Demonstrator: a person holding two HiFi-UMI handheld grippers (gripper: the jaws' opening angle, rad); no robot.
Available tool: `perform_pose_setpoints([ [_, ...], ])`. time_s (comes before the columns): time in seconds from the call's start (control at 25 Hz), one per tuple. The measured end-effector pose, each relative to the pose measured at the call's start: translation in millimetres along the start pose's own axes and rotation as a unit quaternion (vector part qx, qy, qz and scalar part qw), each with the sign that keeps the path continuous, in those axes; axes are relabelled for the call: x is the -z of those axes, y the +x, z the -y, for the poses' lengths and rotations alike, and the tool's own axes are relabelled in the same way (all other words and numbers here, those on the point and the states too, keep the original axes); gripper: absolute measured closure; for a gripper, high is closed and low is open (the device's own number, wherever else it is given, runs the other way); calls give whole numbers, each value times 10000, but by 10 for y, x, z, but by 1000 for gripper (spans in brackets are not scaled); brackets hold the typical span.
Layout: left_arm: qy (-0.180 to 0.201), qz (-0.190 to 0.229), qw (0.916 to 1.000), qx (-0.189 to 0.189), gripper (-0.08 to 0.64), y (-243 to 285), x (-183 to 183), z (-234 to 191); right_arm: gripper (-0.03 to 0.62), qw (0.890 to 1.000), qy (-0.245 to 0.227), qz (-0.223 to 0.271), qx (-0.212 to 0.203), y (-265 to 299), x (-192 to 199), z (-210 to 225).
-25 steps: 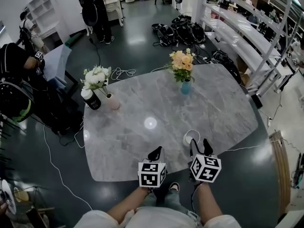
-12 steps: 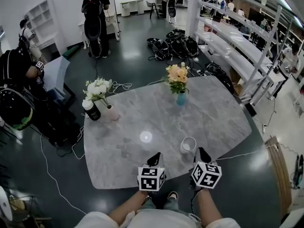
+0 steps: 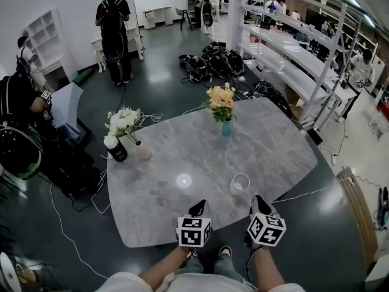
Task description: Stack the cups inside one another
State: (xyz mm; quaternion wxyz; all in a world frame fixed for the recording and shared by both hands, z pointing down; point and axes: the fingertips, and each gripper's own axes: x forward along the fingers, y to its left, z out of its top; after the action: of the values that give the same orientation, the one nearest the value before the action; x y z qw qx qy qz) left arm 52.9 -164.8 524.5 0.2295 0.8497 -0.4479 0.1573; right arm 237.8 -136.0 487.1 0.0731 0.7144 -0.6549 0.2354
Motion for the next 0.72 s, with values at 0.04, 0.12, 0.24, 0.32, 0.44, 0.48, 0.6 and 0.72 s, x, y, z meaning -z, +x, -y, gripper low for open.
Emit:
perform_pose_setpoints([
  [0.04, 10, -8, 10000, 18, 565, -11, 6, 21, 572, 10000, 3, 7, 1, -32, 2, 8],
  [0.12, 51, -1, 10000, 32, 565, -45, 7, 80, 572, 10000, 3, 25, -27, -88, -9, 25],
  [0.24, 79, 60, 9999, -61, 565, -118, 4, 158, 572, 9998, 4, 24, -185, -133, 2, 27],
  [0.32, 26, 107, 9998, -178, 565, -175, 17, 213, 572, 9994, 4, -7, -338, -144, 29, 29],
  [0.44, -48, 166, 9991, -384, 565, -277, 62, 344, 574, 9980, -54, -25, -634, -196, 21, 20],
  [0.48, -76, 181, 9987, -467, 565, -305, 85, 396, 572, 9972, -81, -28, -738, -224, 11, 24],
  [0.6, -215, 265, 9968, -718, 565, -358, 147, 552, 574, 9945, -175, -51, -1032, -291, -12, 71],
  [0.72, -289, 317, 9941, -997, 565, -485, 245, 646, 572, 9908, -265, -154, -1317, -332, 65, 67],
])
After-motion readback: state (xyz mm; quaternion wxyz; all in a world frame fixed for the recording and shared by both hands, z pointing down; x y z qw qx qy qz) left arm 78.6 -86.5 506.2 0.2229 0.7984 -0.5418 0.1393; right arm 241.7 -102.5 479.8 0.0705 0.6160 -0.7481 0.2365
